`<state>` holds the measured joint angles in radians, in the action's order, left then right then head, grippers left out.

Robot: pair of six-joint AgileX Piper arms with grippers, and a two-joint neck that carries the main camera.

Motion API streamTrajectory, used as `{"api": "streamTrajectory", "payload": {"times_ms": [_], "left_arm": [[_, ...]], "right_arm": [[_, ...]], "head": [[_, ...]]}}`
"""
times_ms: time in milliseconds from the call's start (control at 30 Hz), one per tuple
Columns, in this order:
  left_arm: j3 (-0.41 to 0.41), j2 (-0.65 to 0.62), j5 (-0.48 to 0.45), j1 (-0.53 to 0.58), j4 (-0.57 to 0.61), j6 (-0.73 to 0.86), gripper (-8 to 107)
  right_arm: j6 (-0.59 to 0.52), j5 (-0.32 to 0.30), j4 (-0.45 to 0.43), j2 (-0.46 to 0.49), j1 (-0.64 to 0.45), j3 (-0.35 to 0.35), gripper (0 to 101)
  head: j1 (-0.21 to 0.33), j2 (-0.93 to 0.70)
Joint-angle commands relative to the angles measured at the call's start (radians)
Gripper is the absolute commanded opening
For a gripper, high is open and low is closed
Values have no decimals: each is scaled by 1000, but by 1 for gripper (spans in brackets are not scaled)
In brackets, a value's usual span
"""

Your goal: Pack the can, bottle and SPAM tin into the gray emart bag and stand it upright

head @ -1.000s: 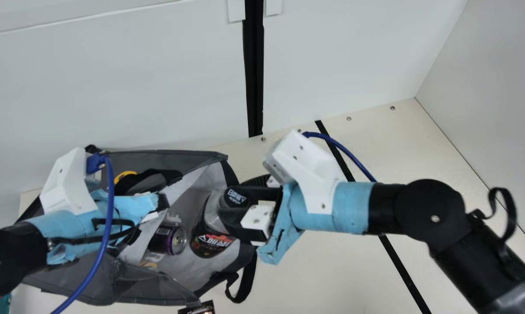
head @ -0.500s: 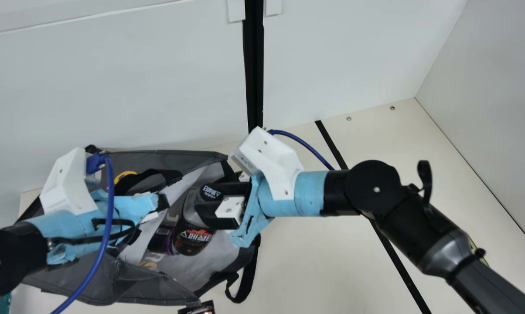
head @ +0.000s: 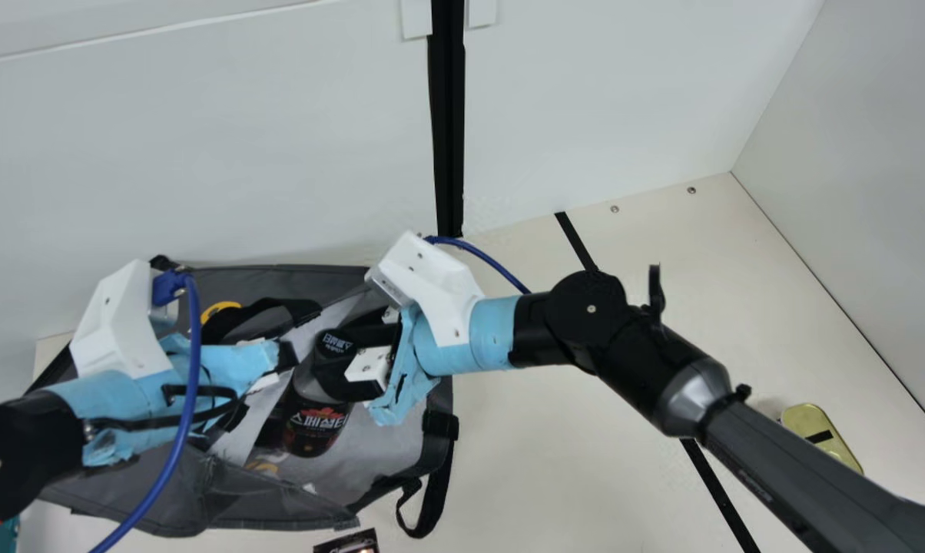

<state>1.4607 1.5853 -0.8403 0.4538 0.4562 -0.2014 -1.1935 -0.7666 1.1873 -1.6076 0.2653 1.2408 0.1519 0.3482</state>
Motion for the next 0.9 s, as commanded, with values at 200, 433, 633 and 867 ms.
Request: {"api": "streamTrajectory", "payload": {"times_ms": [200,433,633,867], "left_arm": [[0,0,0,0,0,0,-8],[0,0,0,0,0,0,-8],[0,0,0,0,0,0,-8],[0,0,0,0,0,0,-8]], "right_arm": [[-31,-9,18,-72,16,23,0],[-37,-10,18,-125,35,57,0],[-33,-11,10,-154,46,88,17],[-24,-14,-4,-166,51,111,40]], "head": [[23,1],[23,1],[23,1],[23,1]]}}
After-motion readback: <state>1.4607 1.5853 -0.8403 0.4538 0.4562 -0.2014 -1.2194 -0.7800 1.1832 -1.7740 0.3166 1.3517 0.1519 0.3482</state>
